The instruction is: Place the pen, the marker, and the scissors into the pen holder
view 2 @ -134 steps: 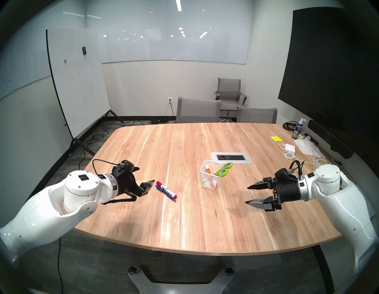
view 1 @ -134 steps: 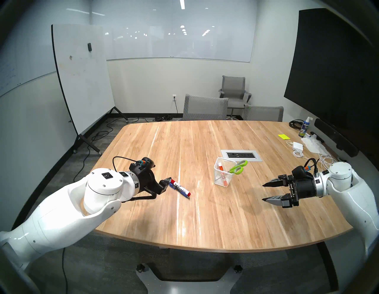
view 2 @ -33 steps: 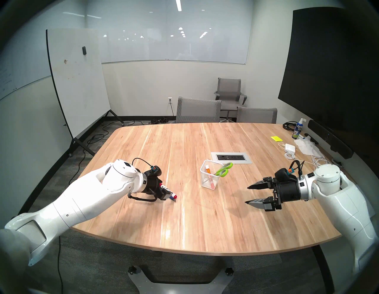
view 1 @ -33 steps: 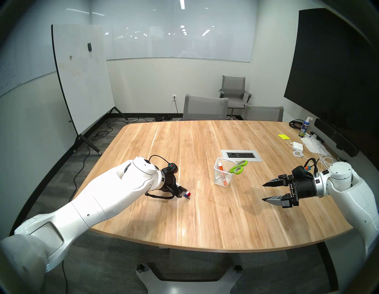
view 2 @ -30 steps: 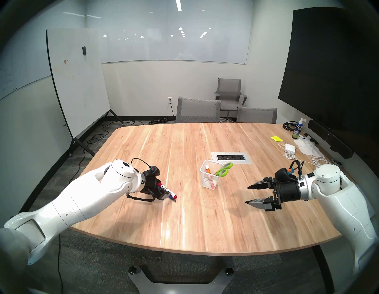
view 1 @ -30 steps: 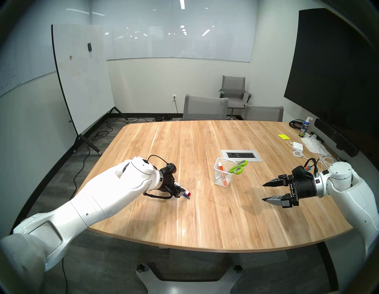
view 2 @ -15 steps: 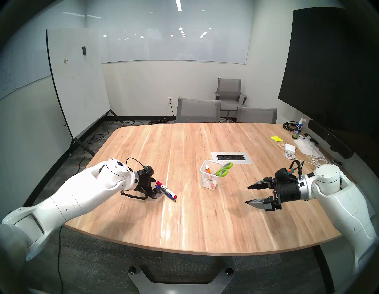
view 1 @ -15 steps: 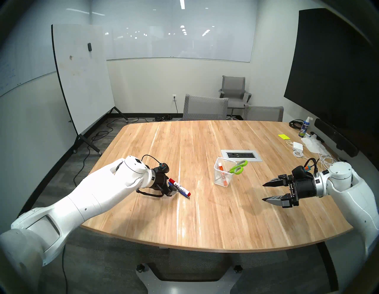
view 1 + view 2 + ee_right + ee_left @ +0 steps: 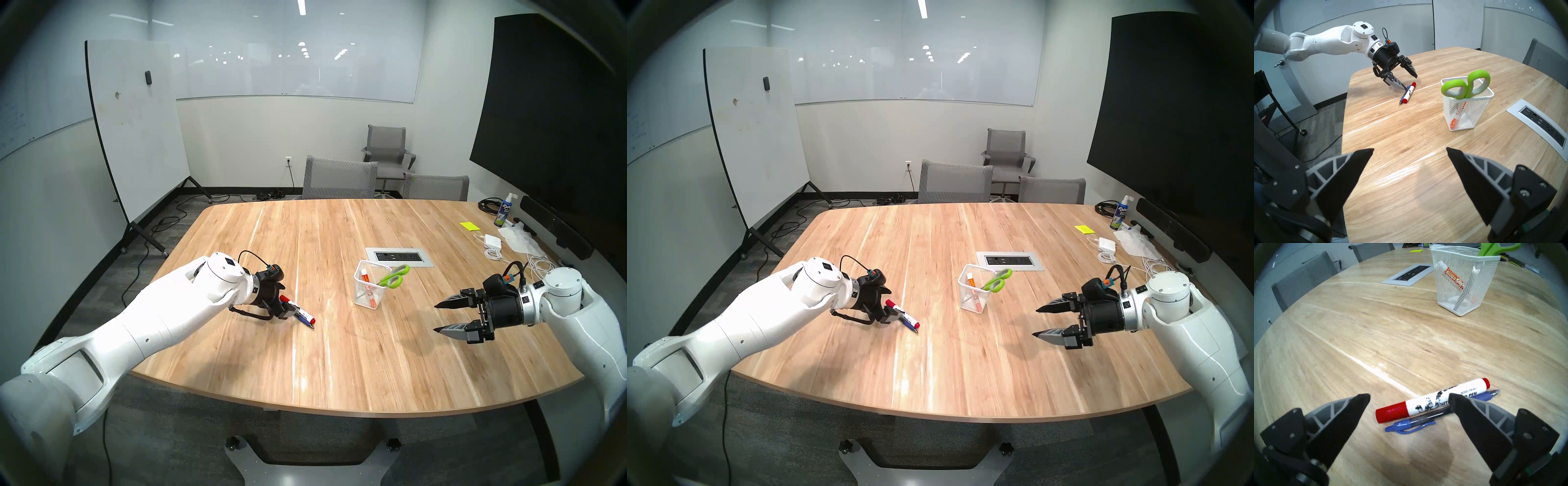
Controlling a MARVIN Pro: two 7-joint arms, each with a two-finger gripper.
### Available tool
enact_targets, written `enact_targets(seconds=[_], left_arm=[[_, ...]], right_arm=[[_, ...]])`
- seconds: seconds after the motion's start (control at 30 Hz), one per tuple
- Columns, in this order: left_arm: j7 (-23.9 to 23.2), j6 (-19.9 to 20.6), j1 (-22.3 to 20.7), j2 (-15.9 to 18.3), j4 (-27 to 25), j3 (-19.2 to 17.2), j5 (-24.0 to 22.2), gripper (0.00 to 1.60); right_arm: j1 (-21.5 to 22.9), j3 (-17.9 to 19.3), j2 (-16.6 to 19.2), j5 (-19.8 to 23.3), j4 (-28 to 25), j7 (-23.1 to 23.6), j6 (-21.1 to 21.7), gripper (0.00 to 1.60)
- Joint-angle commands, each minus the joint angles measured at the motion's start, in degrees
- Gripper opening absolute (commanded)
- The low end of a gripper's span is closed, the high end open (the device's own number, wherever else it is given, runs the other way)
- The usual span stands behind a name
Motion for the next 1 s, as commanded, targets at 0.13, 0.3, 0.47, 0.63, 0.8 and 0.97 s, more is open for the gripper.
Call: enact_targets(seconds=[0.13,0.3,0.47,0.63,0.8,0.97], left_arm=[[-5.72,-5.8,-4.45,-3.04,6.27,1.5,2.05,1.6],[-7.19,-7.13,-5.47,-3.99,8.65,1.99,2.82,1.6],[-8.46,-8.39,-6.47,-5.18,10.96,2.47,3.66,1.6],[-9.18,-9.12,-6.88,-6.21,12.01,2.76,4.35,1.6],[-9.78,-9.51,-6.99,-6.75,12.62,2.74,4.85,1.6],[-10.17,-9.45,-7.06,-7.55,13.23,2.81,5.41,1.6]], right_arm=[[0.59,0.55,0.08,0.33,-0.31,-0.11,0.12,1.6],[0.59,0.55,0.08,0.33,-0.3,-0.1,0.11,1.6],[0.59,0.55,0.08,0.33,-0.3,-0.1,0.11,1.6],[0.59,0.54,0.08,0.32,-0.3,-0.1,0.1,1.6],[0.59,0.55,0.08,0.33,-0.31,-0.1,0.11,1.6],[0.59,0.56,0.08,0.33,-0.31,-0.11,0.12,1.6]])
